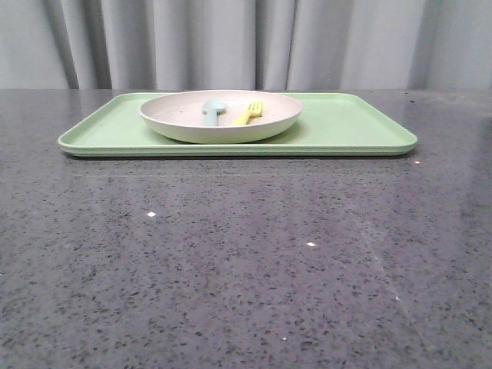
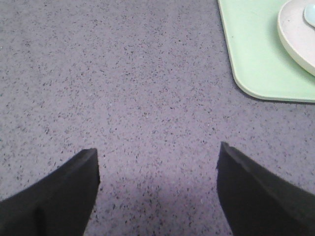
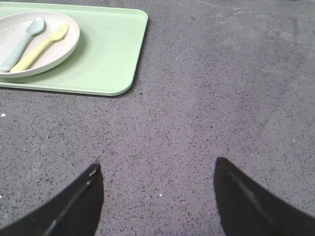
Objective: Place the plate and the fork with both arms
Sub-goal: 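Move the right gripper above the yellow fork on the plate, then lower the right gripper and grasp the yellow fork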
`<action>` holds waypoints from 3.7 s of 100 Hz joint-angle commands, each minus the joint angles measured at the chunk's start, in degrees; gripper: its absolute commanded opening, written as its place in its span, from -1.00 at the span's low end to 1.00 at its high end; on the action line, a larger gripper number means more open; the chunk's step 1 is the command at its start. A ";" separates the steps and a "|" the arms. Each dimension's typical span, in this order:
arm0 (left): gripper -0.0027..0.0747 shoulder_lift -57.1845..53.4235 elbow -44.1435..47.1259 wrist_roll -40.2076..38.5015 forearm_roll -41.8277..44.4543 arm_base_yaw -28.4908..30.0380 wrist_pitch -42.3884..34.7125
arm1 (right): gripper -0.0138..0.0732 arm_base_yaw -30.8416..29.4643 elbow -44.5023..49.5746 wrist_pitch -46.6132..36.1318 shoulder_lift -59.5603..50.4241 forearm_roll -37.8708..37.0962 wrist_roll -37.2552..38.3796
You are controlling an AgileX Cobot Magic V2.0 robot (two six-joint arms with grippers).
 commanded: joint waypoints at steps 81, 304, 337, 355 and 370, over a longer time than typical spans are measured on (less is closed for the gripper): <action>0.34 -9.85 2.50 -0.42 0.57 0.21 -0.53 | 0.44 -0.04 -9.89 -8.72 20.79 19.96 -6.00; 0.34 -9.85 2.50 -0.42 0.57 0.21 -0.53 | 0.44 31.61 -71.01 1.26 94.92 -19.76 33.17; 0.34 -9.85 2.50 -0.42 0.57 0.21 -0.53 | 0.44 31.61 -71.01 1.38 97.79 -18.79 33.17; 0.34 -9.85 2.50 -0.42 0.57 0.21 -0.53 | 0.44 31.72 -71.01 1.50 98.51 -18.27 33.17; 0.34 -9.85 2.50 -0.42 0.57 0.21 -0.53 | 0.43 31.72 -71.01 1.50 98.51 -18.28 33.17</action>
